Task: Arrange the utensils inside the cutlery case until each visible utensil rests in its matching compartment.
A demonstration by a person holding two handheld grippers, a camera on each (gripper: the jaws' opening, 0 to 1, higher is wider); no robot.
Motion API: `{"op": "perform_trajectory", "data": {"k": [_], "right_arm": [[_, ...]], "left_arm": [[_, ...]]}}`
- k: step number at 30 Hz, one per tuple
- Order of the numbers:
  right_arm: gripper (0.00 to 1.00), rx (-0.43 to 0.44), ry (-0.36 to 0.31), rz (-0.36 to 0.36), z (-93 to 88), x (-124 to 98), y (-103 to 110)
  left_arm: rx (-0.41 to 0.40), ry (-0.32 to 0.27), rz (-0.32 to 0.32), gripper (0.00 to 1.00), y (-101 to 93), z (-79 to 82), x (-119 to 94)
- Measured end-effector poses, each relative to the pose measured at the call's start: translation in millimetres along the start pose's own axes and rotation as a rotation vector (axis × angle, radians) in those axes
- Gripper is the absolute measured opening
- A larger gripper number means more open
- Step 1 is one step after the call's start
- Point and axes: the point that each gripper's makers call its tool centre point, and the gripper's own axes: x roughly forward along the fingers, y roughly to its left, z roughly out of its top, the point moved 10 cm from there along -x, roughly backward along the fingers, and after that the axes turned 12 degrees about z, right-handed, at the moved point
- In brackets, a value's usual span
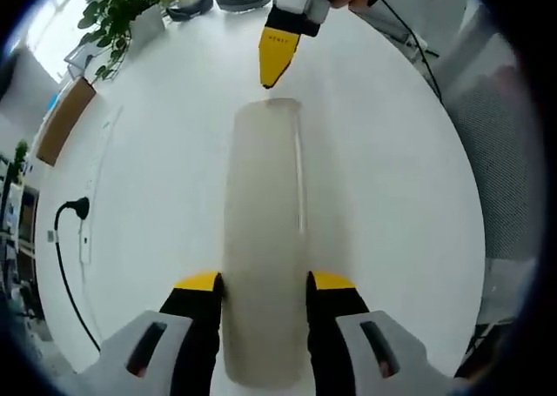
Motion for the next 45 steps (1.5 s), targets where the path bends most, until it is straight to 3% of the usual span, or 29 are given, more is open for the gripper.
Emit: {"op": "perform_trajectory", "data": {"k": [4,8,12,17,28,35,41,45], "right_arm": [[0.17,0.043,-0.009,0.024,-4.2,2.3,-3.1],[0.2,0.074,-0.015,0.032,-3.4,7.7,-11.3],[0.15,0.108,-0.019,0.074,-5.2,14.6,-13.5],[0.09,0.057,0.011,0.059,-8.3,19.9,-16.4],[0.09,0.069,0.004,0.094,-17.8,16.1,-16.8],[0.16,0.15,-0.042,0.148,-23.9,15.2,-17.7],[0.14,0.191,-0.054,0.162,-24.8,14.3,-21.5],[0.13,0.184,-0.067,0.159,-24.1,13.6,-20.6]], "left_arm": [[-0.014,0.002,-0.016,0.39,-2.7,0.2,1.0],[0.031,-0.012,-0.005,0.39,-4.9,-0.8,1.7],[0.016,-0.008,0.001,0.39,-1.5,-1.6,6.1],[0.071,0.001,0.021,0.4,-2.8,-2.3,6.1],[0.096,-0.031,0.045,0.4,-6.3,-3.8,3.7],[0.164,-0.029,0.06,0.4,-6.3,-0.2,3.8],[0.221,-0.046,0.085,0.39,-4.9,-1.8,5.8],[0.204,-0.054,0.083,0.39,-3.8,-2.0,4.9]]}}
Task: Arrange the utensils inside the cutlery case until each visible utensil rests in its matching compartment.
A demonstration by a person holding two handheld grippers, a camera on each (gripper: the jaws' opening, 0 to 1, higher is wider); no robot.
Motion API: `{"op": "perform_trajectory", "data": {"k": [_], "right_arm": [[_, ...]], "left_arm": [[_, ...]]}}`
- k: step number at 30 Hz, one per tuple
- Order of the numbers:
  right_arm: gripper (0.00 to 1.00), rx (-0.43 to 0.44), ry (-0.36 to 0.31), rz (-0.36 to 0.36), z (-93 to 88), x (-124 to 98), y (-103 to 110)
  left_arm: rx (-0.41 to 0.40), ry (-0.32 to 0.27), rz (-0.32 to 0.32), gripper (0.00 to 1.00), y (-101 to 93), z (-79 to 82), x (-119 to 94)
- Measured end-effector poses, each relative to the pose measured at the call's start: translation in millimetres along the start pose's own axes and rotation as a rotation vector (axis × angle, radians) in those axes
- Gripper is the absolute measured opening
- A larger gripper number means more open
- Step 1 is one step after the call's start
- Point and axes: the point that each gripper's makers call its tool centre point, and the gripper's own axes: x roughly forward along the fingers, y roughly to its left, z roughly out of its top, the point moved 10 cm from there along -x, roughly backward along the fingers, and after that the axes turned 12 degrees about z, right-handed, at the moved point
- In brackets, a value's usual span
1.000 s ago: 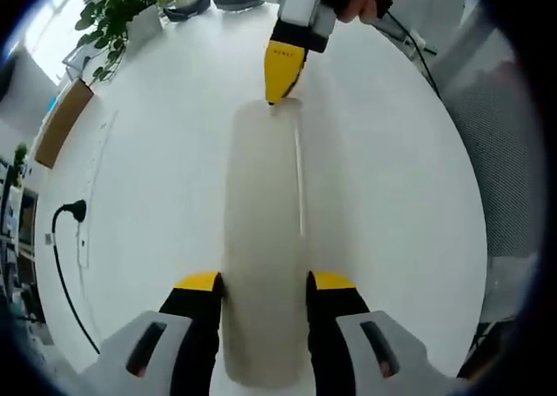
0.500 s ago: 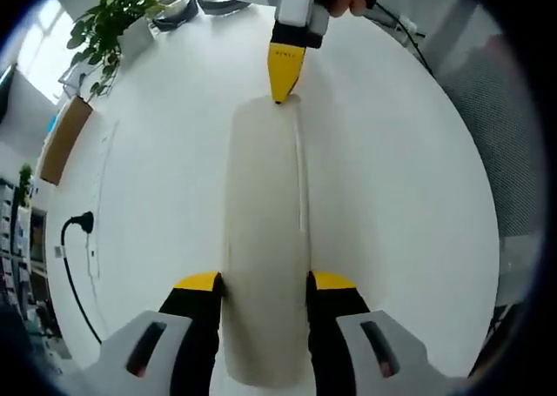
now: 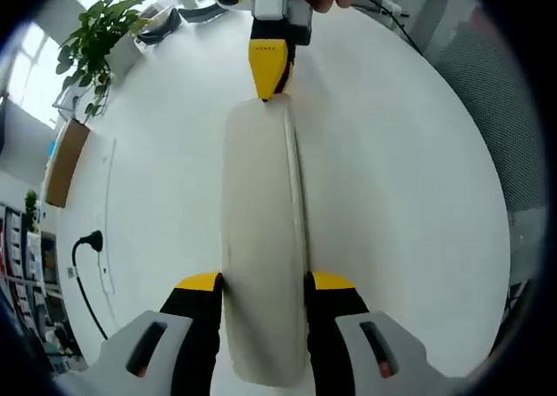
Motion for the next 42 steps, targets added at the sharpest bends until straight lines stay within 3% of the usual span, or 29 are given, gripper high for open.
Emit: {"op": "perform_trajectory", "data": {"k": [6,13,15,19,24,25,27,30,33,37,39,42], "right_arm": [[0.07,-0.023,0.014,-0.024,-0.4,0.7,-4.1],[0.09,0.017,0.002,0.033,-11.8,0.7,-11.3],[0.1,-0.059,0.004,0.048,-15.6,1.9,-10.9],[0.13,-0.054,0.007,0.064,-22.7,1.0,-3.4],[0.1,-0.167,0.074,0.023,-36.1,-1.8,4.7],[0.11,-0.227,0.111,-0.008,-37.1,-3.2,7.1],[0.15,-0.38,0.117,-0.01,-37.0,-3.5,14.4],[0.26,-0.658,0.19,-0.123,-34.9,-7.7,21.2],[0.4,-0.805,0.267,-0.147,-35.0,-3.8,25.7],[0.53,-0.99,0.427,-0.18,-32.9,7.7,31.8],[0.54,-1.052,0.468,-0.189,-31.9,13.4,35.4],[0.54,-1.152,0.582,-0.192,-31.5,23.5,38.8]], "left_arm": [[0.038,0.004,0.016,0.38,-1.8,2.8,1.4],[0.081,0.01,0.054,0.39,-13.5,-1.3,1.4],[0.118,0.018,0.078,0.39,-15.6,-0.6,0.0],[0.124,0.01,0.106,0.38,-19.3,-0.3,-2.4],[0.123,0.002,0.106,0.38,-18.3,-0.7,-3.5],[0.124,0.002,0.105,0.38,-18.5,-0.6,-3.7],[0.128,-0.006,0.098,0.38,-18.4,-1.6,-4.5],[0.128,0.002,0.095,0.38,-22.6,-0.7,-6.8],[0.126,0.005,0.087,0.38,-25.5,-0.1,-8.6],[0.124,-0.017,0.062,0.39,-22.6,-3.2,-8.6],[0.107,-0.013,0.063,0.38,-23.8,-3.7,-8.3],[0.086,-0.002,0.066,0.38,-28.7,-3.1,-10.8]]}}
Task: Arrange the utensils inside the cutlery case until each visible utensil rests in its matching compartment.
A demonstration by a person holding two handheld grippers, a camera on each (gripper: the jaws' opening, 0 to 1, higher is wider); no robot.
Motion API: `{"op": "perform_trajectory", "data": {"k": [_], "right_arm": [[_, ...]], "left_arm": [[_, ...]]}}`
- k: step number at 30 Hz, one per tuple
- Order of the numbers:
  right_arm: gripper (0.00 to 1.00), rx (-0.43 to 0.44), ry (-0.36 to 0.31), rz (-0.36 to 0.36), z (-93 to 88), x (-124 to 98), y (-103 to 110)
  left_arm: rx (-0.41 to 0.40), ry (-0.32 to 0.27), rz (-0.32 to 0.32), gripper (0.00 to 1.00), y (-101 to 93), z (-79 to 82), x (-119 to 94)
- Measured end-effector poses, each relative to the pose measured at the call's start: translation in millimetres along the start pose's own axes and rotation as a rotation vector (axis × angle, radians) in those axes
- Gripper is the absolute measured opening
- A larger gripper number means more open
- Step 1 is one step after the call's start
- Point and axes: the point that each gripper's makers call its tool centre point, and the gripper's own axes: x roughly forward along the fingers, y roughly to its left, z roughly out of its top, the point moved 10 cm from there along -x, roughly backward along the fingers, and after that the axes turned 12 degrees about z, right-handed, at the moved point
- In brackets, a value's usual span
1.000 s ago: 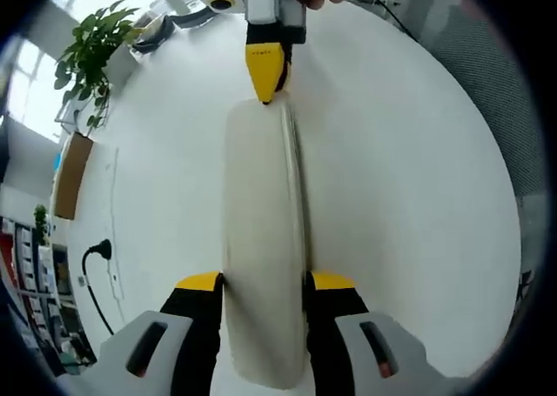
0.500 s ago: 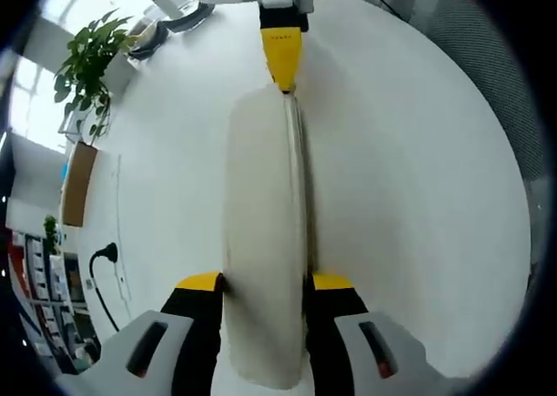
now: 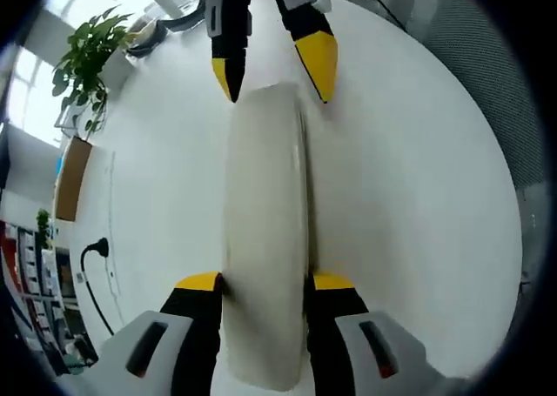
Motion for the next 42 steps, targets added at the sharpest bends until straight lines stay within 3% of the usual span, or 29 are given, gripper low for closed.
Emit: {"op": "perform_trajectory", "data": {"k": [2,4,6,8,10,15,24,28,32,38,42], "right_arm": [[0.53,-0.034,0.046,-0.002,2.5,2.9,-2.3],[0.52,-0.025,0.033,0.005,6.5,5.2,-6.0],[0.53,0.015,-0.009,0.069,10.2,9.2,-8.7],[0.53,-0.044,0.07,0.061,10.2,10.0,-14.2],[0.44,-0.109,0.127,0.056,11.7,9.8,-16.1],[0.39,-0.084,0.129,0.086,11.2,15.9,-14.6],[0.38,-0.154,0.157,0.098,10.9,15.6,-13.5],[0.38,-0.205,0.135,0.129,8.1,14.1,-16.0],[0.38,-0.245,0.156,0.143,9.1,14.3,-14.2],[0.38,-0.317,0.178,0.122,10.4,14.9,-7.1],[0.38,-0.311,0.175,0.114,10.2,15.2,-6.4]], "left_arm": [[-0.004,0.002,-0.002,0.38,-2.9,-0.2,-1.9],[-0.015,0.007,0.0,0.38,-4.8,-0.2,-3.3],[-0.021,0.012,0.001,0.38,-6.6,-0.1,-4.6],[-0.042,0.011,0.007,0.38,-7.3,-1.9,-4.7],[-0.074,-0.005,0.01,0.39,-6.8,-5.3,-4.3],[-0.095,0.0,0.01,0.39,-9.4,-8.4,-4.6],[-0.147,0.005,-0.011,0.4,-14.1,-10.0,-6.2],[-0.21,0.016,-0.021,0.4,-18.8,-8.6,-8.7],[-0.279,0.03,-0.032,0.4,-24.4,-6.6,-12.0],[-0.29,0.038,-0.057,0.42,-32.8,-5.8,-14.6],[-0.288,0.026,-0.055,0.42,-32.0,-7.7,-13.4]]}}
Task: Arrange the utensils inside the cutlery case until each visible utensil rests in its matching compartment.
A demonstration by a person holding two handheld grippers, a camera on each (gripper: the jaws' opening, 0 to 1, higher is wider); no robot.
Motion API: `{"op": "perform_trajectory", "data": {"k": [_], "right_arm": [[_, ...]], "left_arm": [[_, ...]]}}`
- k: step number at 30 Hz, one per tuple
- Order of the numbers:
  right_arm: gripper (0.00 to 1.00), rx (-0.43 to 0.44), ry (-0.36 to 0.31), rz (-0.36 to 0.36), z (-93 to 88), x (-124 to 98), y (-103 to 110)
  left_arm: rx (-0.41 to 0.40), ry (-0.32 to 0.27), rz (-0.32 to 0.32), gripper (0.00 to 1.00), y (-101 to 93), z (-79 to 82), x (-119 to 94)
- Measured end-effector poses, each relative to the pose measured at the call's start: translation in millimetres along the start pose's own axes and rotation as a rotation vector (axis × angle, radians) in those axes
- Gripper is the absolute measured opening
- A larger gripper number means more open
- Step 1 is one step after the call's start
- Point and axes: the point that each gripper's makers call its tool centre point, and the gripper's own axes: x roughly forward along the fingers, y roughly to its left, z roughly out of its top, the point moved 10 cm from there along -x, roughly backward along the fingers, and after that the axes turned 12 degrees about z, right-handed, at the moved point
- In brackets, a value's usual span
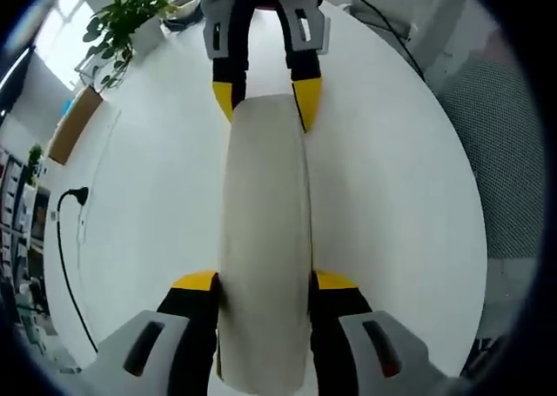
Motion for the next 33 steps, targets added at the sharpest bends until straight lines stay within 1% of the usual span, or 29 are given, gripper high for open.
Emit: {"op": "perform_trajectory", "data": {"k": [6,7,11,14,17,20,24,26,30,32,33], "right_arm": [[0.38,0.001,0.005,-0.01,1.0,1.0,1.8],[0.38,-0.002,0.007,-0.007,1.2,1.8,4.0],[0.37,-0.015,0.006,0.003,0.6,2.9,6.7],[0.37,-0.028,0.001,0.004,0.5,3.0,7.1],[0.37,-0.038,0.015,-0.001,1.9,3.2,8.1],[0.37,-0.04,0.016,-0.01,2.1,3.1,9.3],[0.38,-0.05,-0.003,-0.025,-0.4,2.1,11.2],[0.38,-0.03,-0.017,-0.02,-1.4,2.4,11.2],[0.38,-0.011,-0.043,-0.013,-4.9,1.2,14.6],[0.36,0.022,-0.059,0.0,-9.2,-1.2,14.4],[0.35,0.043,-0.067,-0.004,-11.9,-3.9,12.9]], "left_arm": [[-0.019,-0.006,0.005,0.42,-1.4,-1.1,-1.1],[-0.034,0.006,-0.006,0.42,-2.7,-1.2,-1.7],[-0.032,0.022,-0.001,0.42,-10.4,0.0,-4.9],[-0.055,0.013,-0.002,0.42,-11.2,-2.9,-6.2],[-0.067,0.004,-0.008,0.42,-11.2,-4.3,-7.0],[-0.056,0.002,-0.004,0.43,-12.0,-5.6,-6.5],[-0.069,-0.006,-0.008,0.43,-11.1,-7.0,-5.8],[-0.079,-0.006,-0.008,0.43,-11.3,-7.3,-5.6],[-0.063,-0.012,-0.015,0.43,-11.4,-7.5,-5.3],[-0.059,-0.019,-0.015,0.43,-11.3,-8.4,-5.2],[-0.068,-0.019,-0.014,0.43,-11.6,-8.9,-5.5]]}}
